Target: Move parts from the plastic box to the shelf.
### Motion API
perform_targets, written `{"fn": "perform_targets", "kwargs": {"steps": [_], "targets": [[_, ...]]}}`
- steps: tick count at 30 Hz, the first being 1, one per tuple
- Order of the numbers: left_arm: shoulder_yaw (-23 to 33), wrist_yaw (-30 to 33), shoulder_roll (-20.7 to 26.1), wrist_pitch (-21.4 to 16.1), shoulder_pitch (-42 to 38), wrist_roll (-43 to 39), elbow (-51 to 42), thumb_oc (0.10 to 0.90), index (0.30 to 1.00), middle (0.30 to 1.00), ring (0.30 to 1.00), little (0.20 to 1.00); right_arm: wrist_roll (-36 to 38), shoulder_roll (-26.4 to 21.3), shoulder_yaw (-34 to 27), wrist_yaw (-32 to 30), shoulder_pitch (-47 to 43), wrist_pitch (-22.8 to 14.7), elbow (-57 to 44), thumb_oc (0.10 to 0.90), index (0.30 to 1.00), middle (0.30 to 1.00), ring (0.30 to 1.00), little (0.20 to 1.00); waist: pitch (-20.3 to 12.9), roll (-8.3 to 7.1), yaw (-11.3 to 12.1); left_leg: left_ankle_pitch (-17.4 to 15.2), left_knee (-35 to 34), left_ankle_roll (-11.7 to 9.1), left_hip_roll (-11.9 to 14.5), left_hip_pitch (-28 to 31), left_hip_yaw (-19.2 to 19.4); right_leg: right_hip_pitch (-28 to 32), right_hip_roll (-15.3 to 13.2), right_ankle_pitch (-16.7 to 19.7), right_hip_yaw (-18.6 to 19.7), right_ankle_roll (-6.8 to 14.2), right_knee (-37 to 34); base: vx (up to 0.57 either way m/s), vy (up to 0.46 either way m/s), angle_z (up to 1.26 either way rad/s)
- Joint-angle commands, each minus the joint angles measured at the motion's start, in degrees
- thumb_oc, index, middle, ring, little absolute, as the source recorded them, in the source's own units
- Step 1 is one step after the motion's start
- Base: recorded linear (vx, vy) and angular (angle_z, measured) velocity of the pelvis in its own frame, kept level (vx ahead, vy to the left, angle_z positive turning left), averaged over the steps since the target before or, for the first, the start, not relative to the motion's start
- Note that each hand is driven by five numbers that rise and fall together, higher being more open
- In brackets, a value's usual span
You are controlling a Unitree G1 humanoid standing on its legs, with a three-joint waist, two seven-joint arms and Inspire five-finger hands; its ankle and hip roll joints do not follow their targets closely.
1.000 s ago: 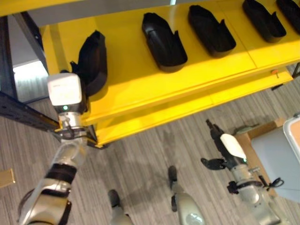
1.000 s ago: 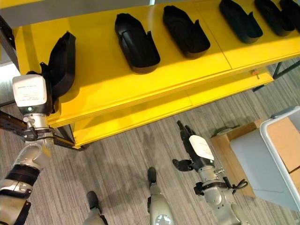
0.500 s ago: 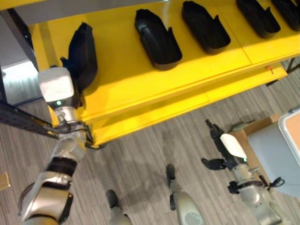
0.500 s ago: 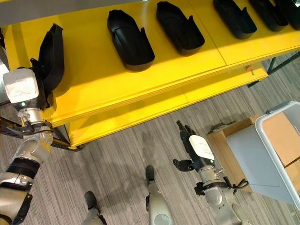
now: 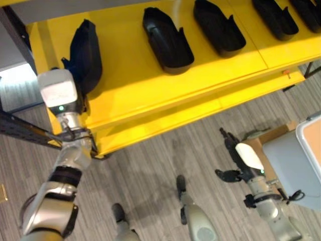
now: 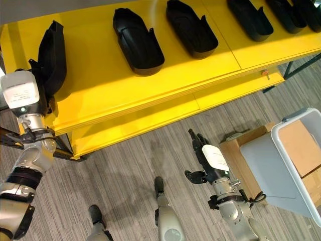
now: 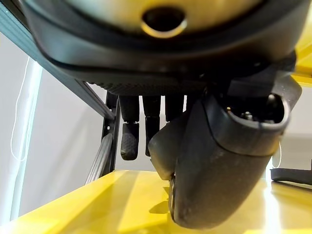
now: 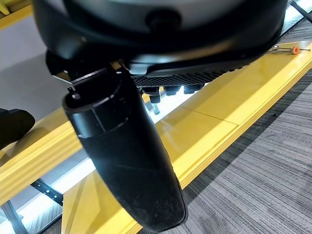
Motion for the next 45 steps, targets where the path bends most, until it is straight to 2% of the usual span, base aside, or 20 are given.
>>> {"fn": "perform_targets", "kwargs": {"steps": [1, 8, 9, 20, 39, 45], "targets": [[-0.26, -0.28, 6.01, 1.47, -5.53, -2.67, 4.01, 0.400, 0.300, 0.300, 0.300, 0.300, 1.27, -1.86, -3.06, -4.02, -4.12, -3.45, -5.55, 0.900, 1.000, 1.000, 1.000, 1.000, -0.73, -0.90, 0.19, -0.58, -0.37, 4.09, -3.07, 3.66, 0.41, -1.84, 4.14, -10.11, -1.27, -0.50, 10.47, 0.00, 0.000, 0.00], [-0.08, -0.43, 6.41, 1.54, -4.24, -1.97, 3.72, 0.400, 0.300, 0.300, 0.300, 0.300, 1.16, -1.79, -3.15, -4.02, -3.89, -3.41, -5.57, 0.900, 1.000, 1.000, 1.000, 1.000, -0.66, -0.85, 0.51, -0.65, -0.37, 4.24, -3.29, 3.18, -0.19, -1.97, 4.00, -10.35, -1.74, -0.62, 10.72, 0.00, 0.000, 0.00], [-0.36, -0.50, 6.23, 1.50, -4.44, -1.81, 3.78, 0.900, 1.000, 1.000, 1.000, 1.000, 1.21, -1.78, -3.14, -4.06, -3.99, -3.47, -5.58, 0.900, 1.000, 1.000, 1.000, 1.000, -0.65, -0.85, 0.53, -0.66, -0.37, 4.27, -3.30, 3.17, -0.28, -2.06, 3.94, -10.44, -1.95, -0.62, 10.96, 0.00, 0.000, 0.00], [-0.54, -1.27, 6.90, 1.37, -3.91, 1.00, -0.38, 0.900, 1.000, 1.000, 1.000, 1.000, 0.80, -1.70, -3.64, -3.89, -3.56, -3.28, -5.59, 0.900, 1.000, 1.000, 1.000, 1.000, -0.99, -0.49, 0.85, -1.14, -0.37, 4.40, -3.45, 3.34, -0.59, -1.94, 3.94, -10.63, -1.95, -0.60, 11.00, 0.00, 0.000, 0.00], [4.02, -2.84, 14.45, -0.08, -2.39, 10.39, -16.48, 0.900, 1.000, 1.000, 1.000, 1.000, 0.52, -1.66, -5.44, -2.08, -3.23, -2.84, -5.01, 0.900, 1.000, 1.000, 1.000, 1.000, -1.10, 1.24, 2.09, -1.79, -0.37, 4.73, -3.99, 3.83, -1.02, -1.28, 3.62, -10.91, -1.89, -0.72, 10.82, 0.00, 0.000, 0.00], [5.86, -3.36, 15.44, -1.26, -0.30, 12.17, -20.80, 0.900, 1.000, 1.000, 1.000, 1.000, 0.59, -1.20, -5.76, -1.77, -3.28, -2.69, -4.83, 0.900, 1.000, 1.000, 1.000, 1.000, -1.14, 1.89, 2.50, -1.97, -0.37, 4.89, -4.16, 4.04, -1.33, -0.83, 3.36, -11.05, -2.05, -0.78, 10.70, 0.00, 0.000, 0.00]]}}
